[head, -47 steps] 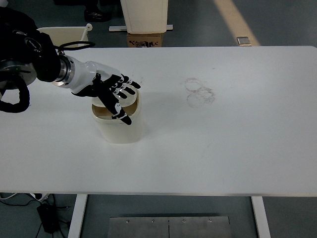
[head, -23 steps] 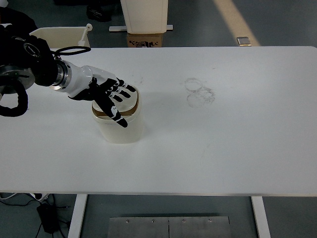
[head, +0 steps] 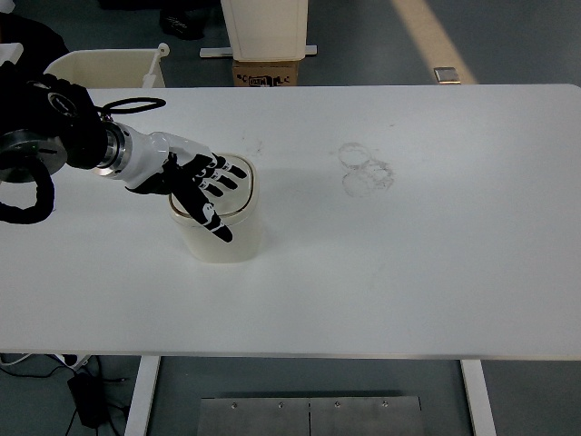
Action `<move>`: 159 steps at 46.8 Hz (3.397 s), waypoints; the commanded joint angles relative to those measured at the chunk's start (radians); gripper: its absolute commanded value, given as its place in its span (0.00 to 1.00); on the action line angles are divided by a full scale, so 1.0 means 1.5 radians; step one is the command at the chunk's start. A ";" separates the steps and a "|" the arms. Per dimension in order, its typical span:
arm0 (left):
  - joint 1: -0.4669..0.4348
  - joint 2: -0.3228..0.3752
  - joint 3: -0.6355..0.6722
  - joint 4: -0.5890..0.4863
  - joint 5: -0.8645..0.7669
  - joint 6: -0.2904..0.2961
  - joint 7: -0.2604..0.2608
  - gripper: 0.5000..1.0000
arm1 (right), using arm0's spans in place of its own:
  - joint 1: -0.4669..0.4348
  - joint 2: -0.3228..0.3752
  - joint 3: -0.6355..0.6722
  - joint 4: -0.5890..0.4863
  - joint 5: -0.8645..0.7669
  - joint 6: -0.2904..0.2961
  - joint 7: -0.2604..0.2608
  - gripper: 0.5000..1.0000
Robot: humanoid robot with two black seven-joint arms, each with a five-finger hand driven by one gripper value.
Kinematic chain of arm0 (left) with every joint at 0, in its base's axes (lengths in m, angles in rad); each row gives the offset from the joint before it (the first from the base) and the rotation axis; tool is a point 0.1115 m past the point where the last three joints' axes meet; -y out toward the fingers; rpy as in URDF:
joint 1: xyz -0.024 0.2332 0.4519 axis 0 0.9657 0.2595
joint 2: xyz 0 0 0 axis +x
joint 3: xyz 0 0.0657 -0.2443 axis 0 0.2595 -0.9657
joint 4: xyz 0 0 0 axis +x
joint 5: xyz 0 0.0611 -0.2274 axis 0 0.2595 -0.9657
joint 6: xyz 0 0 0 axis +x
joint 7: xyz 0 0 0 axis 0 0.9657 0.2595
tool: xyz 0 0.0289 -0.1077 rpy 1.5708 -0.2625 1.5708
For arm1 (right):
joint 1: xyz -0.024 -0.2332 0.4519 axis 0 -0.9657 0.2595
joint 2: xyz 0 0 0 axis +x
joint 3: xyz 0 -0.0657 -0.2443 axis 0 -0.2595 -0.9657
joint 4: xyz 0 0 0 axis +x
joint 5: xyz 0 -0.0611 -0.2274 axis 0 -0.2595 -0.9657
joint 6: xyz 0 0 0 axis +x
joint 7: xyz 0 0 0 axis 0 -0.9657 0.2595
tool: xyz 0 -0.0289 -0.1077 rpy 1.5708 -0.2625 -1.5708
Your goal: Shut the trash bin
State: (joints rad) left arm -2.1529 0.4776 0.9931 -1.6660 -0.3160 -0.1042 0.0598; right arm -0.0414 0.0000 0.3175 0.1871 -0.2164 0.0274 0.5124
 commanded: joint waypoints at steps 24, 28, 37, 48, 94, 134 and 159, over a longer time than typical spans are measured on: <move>0.012 0.000 0.000 0.001 0.000 0.001 -0.004 1.00 | 0.000 0.000 0.000 0.000 0.000 0.000 0.000 0.98; 0.014 0.000 0.000 0.000 0.000 0.001 -0.004 1.00 | 0.000 0.000 0.000 0.000 0.000 0.000 0.000 0.98; 0.015 0.000 -0.001 0.000 0.000 0.006 -0.005 1.00 | 0.000 0.000 0.000 0.000 0.000 -0.001 0.000 0.98; 0.008 0.008 -0.011 0.004 0.000 0.005 -0.004 1.00 | 0.000 0.000 0.000 0.000 0.000 0.000 0.000 0.98; 0.226 0.183 -0.434 0.310 0.063 -0.062 -0.030 1.00 | -0.002 0.000 0.000 0.000 0.000 0.000 0.000 0.98; 0.810 0.203 -0.968 0.601 0.029 -0.206 -0.159 1.00 | -0.004 0.000 -0.001 0.000 -0.001 0.000 0.000 0.98; 0.984 0.156 -1.088 0.663 -0.001 -0.236 -0.161 1.00 | -0.006 0.000 -0.002 0.000 -0.001 0.000 0.000 0.98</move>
State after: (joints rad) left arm -0.6884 0.7208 -0.6383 -0.6771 -0.3170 -0.4587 -0.1810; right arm -0.0490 0.0000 0.3137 0.1872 -0.2165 0.0277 0.5122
